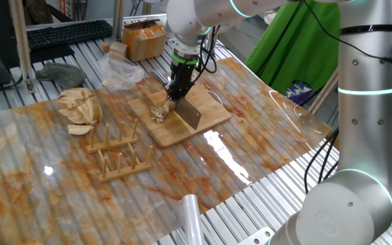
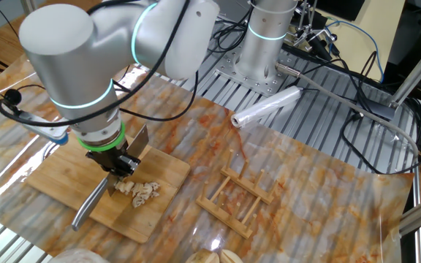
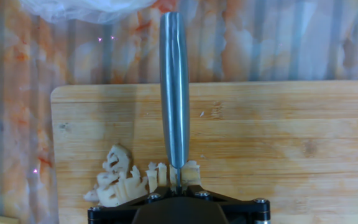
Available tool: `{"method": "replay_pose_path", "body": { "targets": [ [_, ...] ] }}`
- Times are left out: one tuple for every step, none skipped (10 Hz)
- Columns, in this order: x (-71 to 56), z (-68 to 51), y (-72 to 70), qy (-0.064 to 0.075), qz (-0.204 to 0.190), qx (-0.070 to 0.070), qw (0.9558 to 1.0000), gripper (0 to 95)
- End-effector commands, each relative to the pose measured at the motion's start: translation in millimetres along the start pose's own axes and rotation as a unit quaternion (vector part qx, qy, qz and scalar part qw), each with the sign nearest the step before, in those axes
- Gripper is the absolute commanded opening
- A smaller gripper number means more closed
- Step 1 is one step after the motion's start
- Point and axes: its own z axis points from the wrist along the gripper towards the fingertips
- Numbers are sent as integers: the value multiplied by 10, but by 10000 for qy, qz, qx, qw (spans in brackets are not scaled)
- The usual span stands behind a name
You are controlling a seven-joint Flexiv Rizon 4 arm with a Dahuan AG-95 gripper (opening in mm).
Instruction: Slice the lotus root
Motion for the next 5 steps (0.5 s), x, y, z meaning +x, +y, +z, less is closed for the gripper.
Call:
{"method": "replay_pose_path", "body": {
  "targets": [
    [18, -29, 4, -3, 45, -37, 10000, 0],
    [22, -20, 9, -17, 58, -56, 10000, 0],
    [28, 7, 15, -34, 71, -49, 10000, 0],
    [33, 8, 19, -33, 107, -73, 9999, 0],
    [37, -42, 29, 3, 122, -86, 9999, 0]
  ]
}}
